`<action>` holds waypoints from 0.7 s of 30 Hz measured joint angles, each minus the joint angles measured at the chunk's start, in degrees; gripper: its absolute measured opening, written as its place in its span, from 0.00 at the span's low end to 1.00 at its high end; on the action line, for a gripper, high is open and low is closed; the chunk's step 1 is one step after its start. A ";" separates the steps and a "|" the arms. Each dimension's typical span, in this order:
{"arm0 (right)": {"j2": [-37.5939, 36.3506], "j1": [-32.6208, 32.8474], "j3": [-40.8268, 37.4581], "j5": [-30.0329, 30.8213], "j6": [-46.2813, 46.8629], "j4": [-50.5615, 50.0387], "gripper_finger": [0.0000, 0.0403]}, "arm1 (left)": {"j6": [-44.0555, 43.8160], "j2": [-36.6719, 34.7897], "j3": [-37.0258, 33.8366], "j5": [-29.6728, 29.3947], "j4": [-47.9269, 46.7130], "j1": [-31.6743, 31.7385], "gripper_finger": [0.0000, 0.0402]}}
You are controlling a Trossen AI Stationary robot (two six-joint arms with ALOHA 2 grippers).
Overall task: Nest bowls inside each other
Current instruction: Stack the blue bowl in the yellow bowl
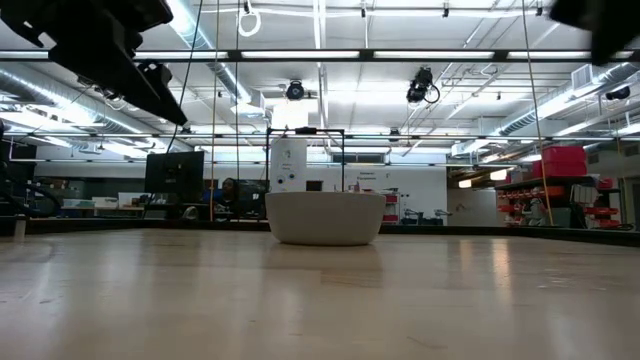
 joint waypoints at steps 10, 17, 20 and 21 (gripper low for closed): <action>0.15 9.28 -0.99 -5.24 26.69 -14.09 0.51 | 3.43 0.00 0.00 -0.12 2.21 0.07 0.79; 0.19 11.89 -5.66 -8.78 34.38 -10.98 0.51 | 5.52 0.00 0.00 -0.09 2.20 0.07 0.79; 0.19 12.46 -8.09 -11.24 36.12 -10.35 0.52 | 5.60 0.00 0.00 -0.08 1.96 0.07 0.79; 0.19 12.68 -8.92 -11.88 36.55 -10.26 0.52 | 5.60 0.00 0.00 -0.07 1.88 0.07 0.79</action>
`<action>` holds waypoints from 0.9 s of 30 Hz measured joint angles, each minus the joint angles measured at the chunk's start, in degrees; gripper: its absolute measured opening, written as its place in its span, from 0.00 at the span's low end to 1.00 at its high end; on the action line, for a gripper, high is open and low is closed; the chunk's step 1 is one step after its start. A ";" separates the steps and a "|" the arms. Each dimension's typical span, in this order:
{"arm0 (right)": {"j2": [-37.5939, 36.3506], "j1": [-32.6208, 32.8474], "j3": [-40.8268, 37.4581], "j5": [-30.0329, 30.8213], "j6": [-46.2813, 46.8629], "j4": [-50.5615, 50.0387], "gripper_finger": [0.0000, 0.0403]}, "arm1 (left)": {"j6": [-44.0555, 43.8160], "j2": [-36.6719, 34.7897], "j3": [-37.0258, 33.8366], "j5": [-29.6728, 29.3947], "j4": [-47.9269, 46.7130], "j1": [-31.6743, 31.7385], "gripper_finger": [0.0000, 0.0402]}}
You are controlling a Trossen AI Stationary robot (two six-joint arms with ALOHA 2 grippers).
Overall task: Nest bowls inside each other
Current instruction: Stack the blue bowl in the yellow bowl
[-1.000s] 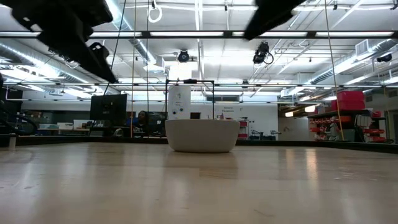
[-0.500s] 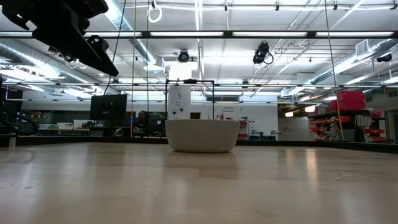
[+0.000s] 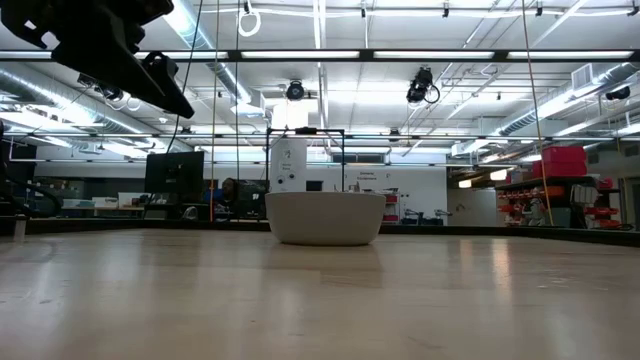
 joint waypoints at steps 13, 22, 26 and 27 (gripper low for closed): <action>0.02 -0.53 -6.70 -0.34 -1.83 9.99 0.33 | -2.32 0.39 -0.04 -0.59 -0.25 0.00 0.79; -0.02 -2.50 -9.48 9.11 -14.75 20.82 0.02 | -2.58 0.39 -0.04 -2.80 -0.23 -0.02 0.79; -0.45 -4.68 -9.51 19.29 -21.88 21.53 0.01 | -2.43 0.39 -0.04 -4.29 0.06 -0.02 0.79; -0.61 -5.35 -9.53 21.77 -23.54 21.51 0.01 | -2.42 0.39 -0.04 -4.45 0.07 -0.02 0.79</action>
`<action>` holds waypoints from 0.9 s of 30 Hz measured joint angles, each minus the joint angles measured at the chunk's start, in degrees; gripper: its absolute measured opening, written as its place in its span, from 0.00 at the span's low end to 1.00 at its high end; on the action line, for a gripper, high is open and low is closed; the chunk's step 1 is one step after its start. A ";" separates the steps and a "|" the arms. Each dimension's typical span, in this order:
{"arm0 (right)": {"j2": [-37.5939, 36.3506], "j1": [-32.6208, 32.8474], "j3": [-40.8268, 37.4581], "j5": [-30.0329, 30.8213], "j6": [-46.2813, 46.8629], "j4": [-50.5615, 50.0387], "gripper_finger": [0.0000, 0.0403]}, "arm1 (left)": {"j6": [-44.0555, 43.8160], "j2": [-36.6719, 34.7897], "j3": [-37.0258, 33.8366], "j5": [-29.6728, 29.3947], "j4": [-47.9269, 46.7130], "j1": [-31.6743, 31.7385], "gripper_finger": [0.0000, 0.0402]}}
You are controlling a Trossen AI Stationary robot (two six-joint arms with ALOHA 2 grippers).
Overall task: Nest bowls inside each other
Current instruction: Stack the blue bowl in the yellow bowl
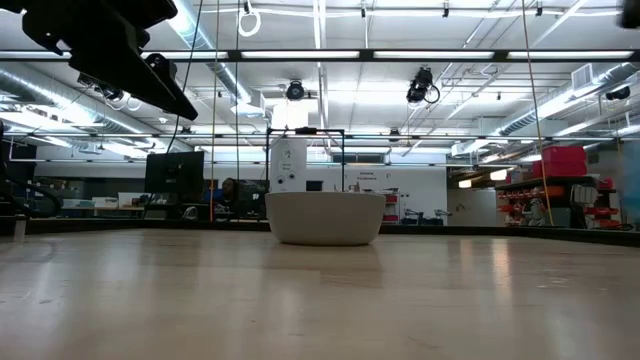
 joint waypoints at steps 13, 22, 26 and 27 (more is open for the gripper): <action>-4.25 -18.53 0.53 20.13 -37.93 17.47 0.00 | 1.48 0.00 0.00 -0.57 1.33 0.02 0.79; -4.44 -43.63 0.55 11.58 -61.10 30.66 0.00 | 2.81 -0.02 0.00 -3.74 1.29 0.04 0.79; -4.44 -53.01 0.57 -1.08 -60.98 30.89 0.00 | 3.18 -0.02 0.00 -4.16 1.27 0.04 0.79; -4.44 -54.67 0.57 -3.34 -60.40 30.23 0.00 | 3.20 -0.02 0.00 -4.24 1.28 0.04 0.79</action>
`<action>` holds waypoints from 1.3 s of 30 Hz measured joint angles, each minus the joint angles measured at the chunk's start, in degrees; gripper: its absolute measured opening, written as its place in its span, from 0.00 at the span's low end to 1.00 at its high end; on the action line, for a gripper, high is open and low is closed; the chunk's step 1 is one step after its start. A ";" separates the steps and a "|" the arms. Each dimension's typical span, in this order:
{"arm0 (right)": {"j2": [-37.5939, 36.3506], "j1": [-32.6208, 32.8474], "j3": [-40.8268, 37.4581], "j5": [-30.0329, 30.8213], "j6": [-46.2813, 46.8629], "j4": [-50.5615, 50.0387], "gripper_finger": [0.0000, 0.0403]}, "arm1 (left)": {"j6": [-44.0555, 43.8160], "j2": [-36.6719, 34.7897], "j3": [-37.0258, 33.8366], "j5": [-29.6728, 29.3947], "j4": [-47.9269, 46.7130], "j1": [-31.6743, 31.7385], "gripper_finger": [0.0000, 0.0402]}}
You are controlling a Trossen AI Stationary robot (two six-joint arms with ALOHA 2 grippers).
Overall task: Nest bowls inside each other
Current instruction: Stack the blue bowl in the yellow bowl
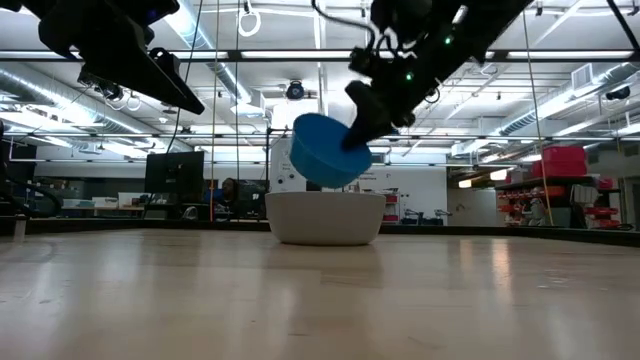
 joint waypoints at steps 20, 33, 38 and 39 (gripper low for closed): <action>5.78 -7.19 9.35 -18.53 2.91 -14.81 0.00 | 0.12 -0.04 0.00 -0.54 -0.27 0.00 0.79; 20.32 -8.58 29.57 -25.87 0.94 -39.95 0.00 | 0.12 -0.04 0.00 -0.55 -0.39 0.00 0.79; 22.73 -9.38 32.58 -28.26 0.52 -43.71 0.00 | 0.26 -0.04 0.00 -0.86 -0.57 0.00 0.79; 22.77 -9.38 32.61 -27.96 0.50 -43.75 0.00 | 0.28 -0.04 0.00 -0.88 -0.51 0.00 0.79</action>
